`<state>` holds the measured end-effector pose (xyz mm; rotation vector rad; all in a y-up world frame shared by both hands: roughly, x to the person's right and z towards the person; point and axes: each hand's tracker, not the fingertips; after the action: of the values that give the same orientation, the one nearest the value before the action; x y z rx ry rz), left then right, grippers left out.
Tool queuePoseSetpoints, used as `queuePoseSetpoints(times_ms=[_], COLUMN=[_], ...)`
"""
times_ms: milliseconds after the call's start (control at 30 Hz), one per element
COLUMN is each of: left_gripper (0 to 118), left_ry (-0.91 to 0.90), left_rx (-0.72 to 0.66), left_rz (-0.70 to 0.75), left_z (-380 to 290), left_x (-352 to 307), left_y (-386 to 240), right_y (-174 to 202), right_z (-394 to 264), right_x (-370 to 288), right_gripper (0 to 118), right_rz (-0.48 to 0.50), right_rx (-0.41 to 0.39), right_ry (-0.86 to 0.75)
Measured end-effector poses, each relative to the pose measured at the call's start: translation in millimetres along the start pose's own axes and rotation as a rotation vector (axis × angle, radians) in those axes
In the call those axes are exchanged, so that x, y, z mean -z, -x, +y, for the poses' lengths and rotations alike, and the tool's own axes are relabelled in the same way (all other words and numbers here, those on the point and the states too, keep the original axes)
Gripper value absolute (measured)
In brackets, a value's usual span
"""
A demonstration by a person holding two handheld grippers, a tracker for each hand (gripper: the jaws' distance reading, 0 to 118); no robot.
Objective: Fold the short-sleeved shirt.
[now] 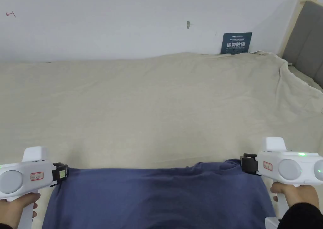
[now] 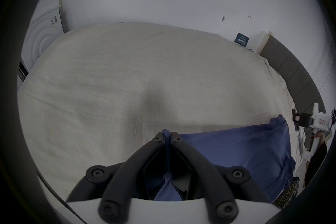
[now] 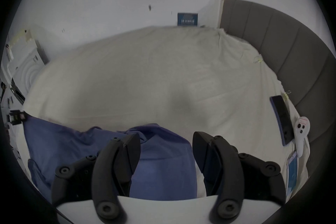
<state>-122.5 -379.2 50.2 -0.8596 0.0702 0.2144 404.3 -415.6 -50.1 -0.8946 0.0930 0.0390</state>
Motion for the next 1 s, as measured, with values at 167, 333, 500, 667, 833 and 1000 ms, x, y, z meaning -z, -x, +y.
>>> queuePoseSetpoints(times_ms=[167,333,500,667,833,1000], left_gripper=[1,1,1,1,1,1], left_ry=[-0.003,0.011,0.016,0.001,-0.031,-0.046], left_rx=[-0.005,-0.019,-0.026,-0.039,-0.05,-0.054], left_rz=[0.01,0.019,0.031,0.04,0.047,0.044], left_z=[-1.3,-7.3,-14.0,-22.7,-35.7,-59.8], left_x=[-4.3,4.8,2.9,-13.7,-43.6,-76.1], left_y=[5.2,15.1,17.1,14.4,14.4,24.2], right_y=[8.6,10.9,7.8,5.6,-4.1,-16.9], right_z=[2.3,-10.9,-16.0,-18.9,-37.4,-75.3], right_x=[38.2,45.6,8.2,-60.8,-126.1,-175.0], right_gripper=[62,5,4,4,4,4], right_rz=[0.015,0.008,0.038,0.106,0.151,0.189], right_rx=[-0.019,-0.043,-0.025,-0.005,-0.005,0.006], right_ry=[0.17,0.172,0.032,-0.093,-0.174,-0.205])
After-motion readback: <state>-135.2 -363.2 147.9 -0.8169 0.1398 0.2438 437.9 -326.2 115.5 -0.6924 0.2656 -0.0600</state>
